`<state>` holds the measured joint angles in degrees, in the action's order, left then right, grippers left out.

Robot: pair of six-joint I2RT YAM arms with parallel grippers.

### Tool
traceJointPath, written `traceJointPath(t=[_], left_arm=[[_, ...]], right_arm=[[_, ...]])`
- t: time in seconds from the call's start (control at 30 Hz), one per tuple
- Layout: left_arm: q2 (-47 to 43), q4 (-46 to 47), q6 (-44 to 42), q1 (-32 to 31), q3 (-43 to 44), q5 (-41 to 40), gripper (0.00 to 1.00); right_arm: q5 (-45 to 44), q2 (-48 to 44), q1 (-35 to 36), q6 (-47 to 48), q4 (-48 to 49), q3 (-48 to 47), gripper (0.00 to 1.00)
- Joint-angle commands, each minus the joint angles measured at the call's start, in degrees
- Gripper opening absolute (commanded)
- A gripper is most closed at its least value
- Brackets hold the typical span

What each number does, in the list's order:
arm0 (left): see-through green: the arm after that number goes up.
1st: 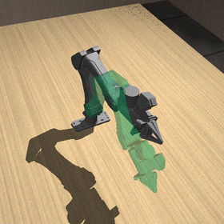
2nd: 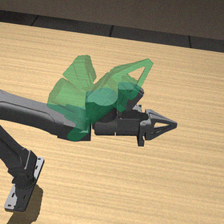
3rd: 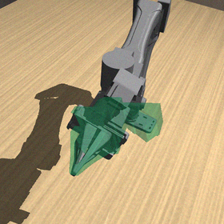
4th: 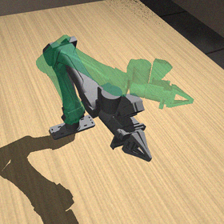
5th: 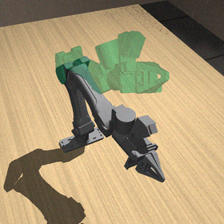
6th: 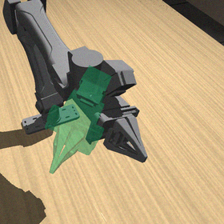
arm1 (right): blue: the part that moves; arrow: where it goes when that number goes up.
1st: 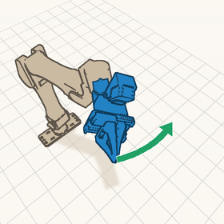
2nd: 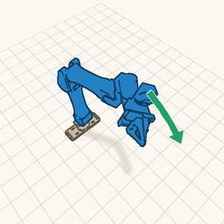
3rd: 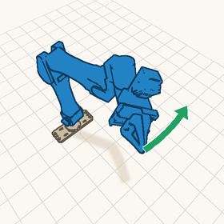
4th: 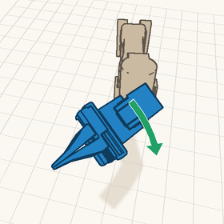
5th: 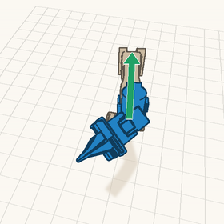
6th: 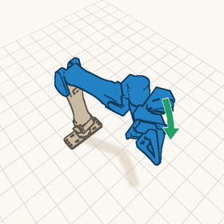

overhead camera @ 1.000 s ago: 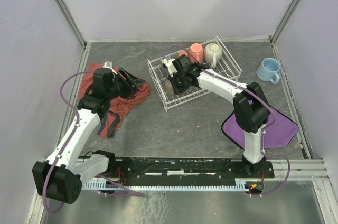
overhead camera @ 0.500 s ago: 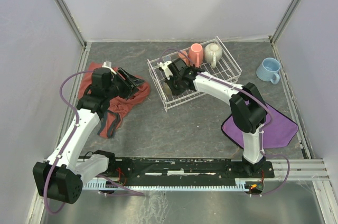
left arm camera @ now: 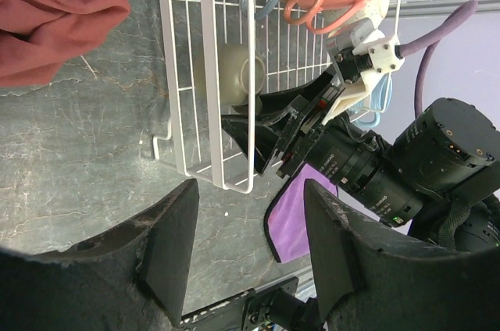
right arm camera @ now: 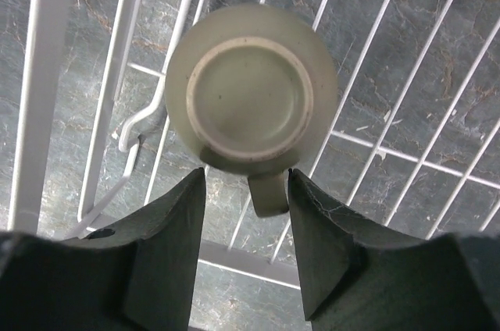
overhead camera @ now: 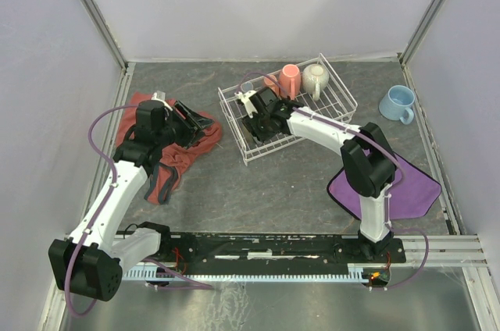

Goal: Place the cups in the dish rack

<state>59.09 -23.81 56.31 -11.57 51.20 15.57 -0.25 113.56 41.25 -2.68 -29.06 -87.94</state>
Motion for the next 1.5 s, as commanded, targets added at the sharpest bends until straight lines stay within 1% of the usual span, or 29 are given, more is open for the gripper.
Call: traceJointPath(t=[0.0,0.27,0.43,0.5,0.6,0.73,0.8,0.9,1.07,1.27,1.47], left_arm=[[-0.99,1.11,-2.59,0.33,0.37,1.05,0.63],[-0.46,-1.3,-6.16,0.41,1.28,-0.32,0.64],[2.43,-2.69,-9.82,0.21,3.9,0.68,0.63],[4.12,-3.22,-11.32,-0.26,5.67,0.98,0.63],[7.09,-4.12,-13.1,-1.96,8.93,0.6,0.63],[11.4,-5.68,-14.09,-7.02,14.07,-2.57,0.62],[13.43,-6.31,-14.33,-8.84,16.35,-3.75,0.63],[14.64,-6.46,-14.67,-10.08,17.83,-4.14,0.63],[15.82,-7.18,-16.72,-10.14,19.05,-3.62,0.63],[16.86,-6.63,-19.05,-10.11,18.96,-2.03,0.63],[17.92,-5.8,-21.0,-9.99,17.92,-1.32,0.63]], right_arm=[[-0.01,-5.84,0.14,-2.04,1.13,1.07,0.54],[-1.33,-12.39,-0.15,-3.02,-1.71,0.47,0.55],[-2.55,-16.3,-1.9,-3.88,-5.13,-0.83,0.55],[-1.93,-18.34,-3.95,-5.4,-6.26,-0.74,0.55],[-0.56,-21.15,-8.94,-8.1,-7.95,-0.63,0.56],[0.04,-24.28,-17.22,-11.28,-10.14,-0.8,0.56],[-1.4,-24.75,-20.74,-12.9,-11.72,-1.7,0.57],[-1.62,-24.33,-26.07,-15.46,-12.92,-3.61,0.57],[1.66,-21.64,-33.24,-17.55,-11.12,-7.06,0.57],[5.28,-13.54,-39.84,-12.75,-12.08,-15.14,0.57],[-1.03,-3.32,-43.09,-6.57,-18.88,-28.38,0.58]])
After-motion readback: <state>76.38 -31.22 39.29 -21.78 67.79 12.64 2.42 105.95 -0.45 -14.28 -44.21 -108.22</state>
